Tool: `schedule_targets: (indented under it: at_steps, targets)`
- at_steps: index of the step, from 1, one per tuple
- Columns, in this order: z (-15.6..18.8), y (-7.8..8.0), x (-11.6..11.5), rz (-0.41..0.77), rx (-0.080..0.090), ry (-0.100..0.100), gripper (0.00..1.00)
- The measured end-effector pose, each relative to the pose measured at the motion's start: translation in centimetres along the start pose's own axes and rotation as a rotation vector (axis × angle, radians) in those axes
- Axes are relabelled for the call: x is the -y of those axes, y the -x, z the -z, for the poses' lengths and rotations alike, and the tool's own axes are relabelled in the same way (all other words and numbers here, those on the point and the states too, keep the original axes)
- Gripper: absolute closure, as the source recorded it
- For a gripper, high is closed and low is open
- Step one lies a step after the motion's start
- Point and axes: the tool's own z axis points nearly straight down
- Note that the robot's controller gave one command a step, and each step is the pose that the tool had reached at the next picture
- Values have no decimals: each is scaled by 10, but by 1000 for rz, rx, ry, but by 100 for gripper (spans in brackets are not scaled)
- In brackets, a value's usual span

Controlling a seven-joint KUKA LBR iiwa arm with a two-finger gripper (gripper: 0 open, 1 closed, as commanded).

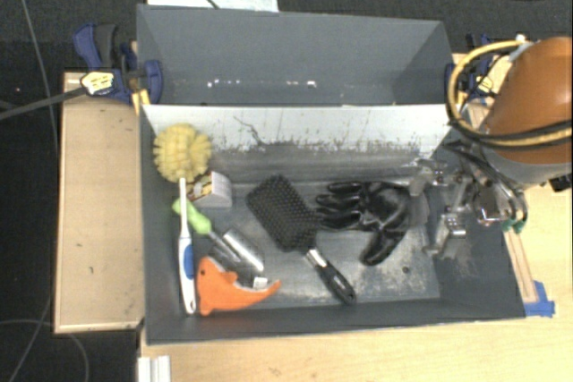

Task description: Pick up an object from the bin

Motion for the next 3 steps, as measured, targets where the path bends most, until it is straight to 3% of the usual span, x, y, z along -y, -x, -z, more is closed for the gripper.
schedule_targets:
  at_steps: [1, 2, 3]
  targets:
    - [0, 0, 0, 0, 0, 0, 0]
    - [-46, 24, -19, 184, 8, -2, 0]
    - [-74, 28, -18, 278, -1, 1, 0]
